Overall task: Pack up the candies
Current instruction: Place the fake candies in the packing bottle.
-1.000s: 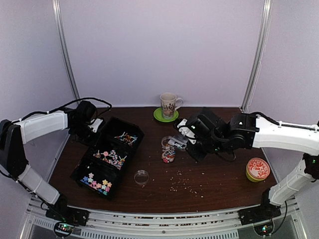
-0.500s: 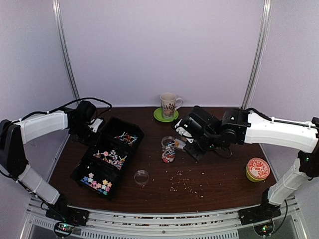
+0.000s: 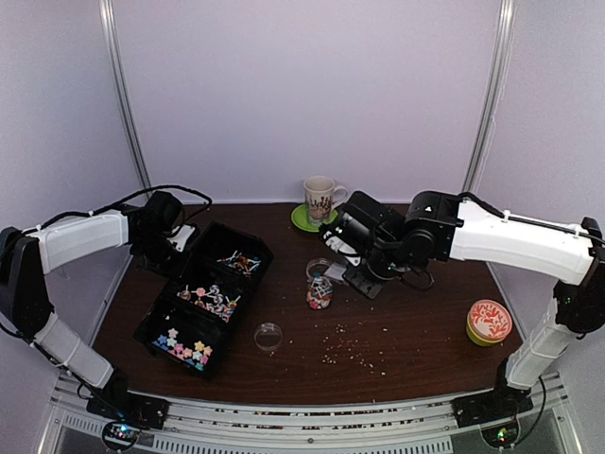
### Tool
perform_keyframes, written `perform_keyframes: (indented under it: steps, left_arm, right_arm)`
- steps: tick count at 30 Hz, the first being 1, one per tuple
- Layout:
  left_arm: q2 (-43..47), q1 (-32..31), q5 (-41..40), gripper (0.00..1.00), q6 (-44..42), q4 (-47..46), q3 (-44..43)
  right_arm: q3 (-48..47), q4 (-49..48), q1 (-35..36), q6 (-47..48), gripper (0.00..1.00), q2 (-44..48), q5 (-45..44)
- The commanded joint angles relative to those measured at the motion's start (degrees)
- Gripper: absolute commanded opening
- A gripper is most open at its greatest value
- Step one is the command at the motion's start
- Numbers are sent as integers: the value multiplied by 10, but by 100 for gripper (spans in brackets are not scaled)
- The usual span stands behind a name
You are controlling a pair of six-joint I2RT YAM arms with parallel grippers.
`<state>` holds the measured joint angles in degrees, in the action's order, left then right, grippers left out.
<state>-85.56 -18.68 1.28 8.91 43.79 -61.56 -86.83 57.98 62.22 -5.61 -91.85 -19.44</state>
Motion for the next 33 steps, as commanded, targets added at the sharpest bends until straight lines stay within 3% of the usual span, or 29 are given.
perform_keyframes:
  steps: [1, 14, 22, 33]
  left_arm:
    - [9, 4, 26, 0, 11, -32, -28]
    - [7, 5, 23, 0, 10, -32, -28]
    - [-8, 5, 9, 0, 6, -28, -34]
    - [-58, 13, -15, 0, -32, -6, -95]
  right_arm:
    - [-43, 50, -4, 5, 0, -15, -4]
    - [-126, 101, -5, 17, 0, -63, -9]
    - [76, -148, -1, 53, 0, 99, -61]
    - [300, -360, -2, 4, 0, 252, -113]
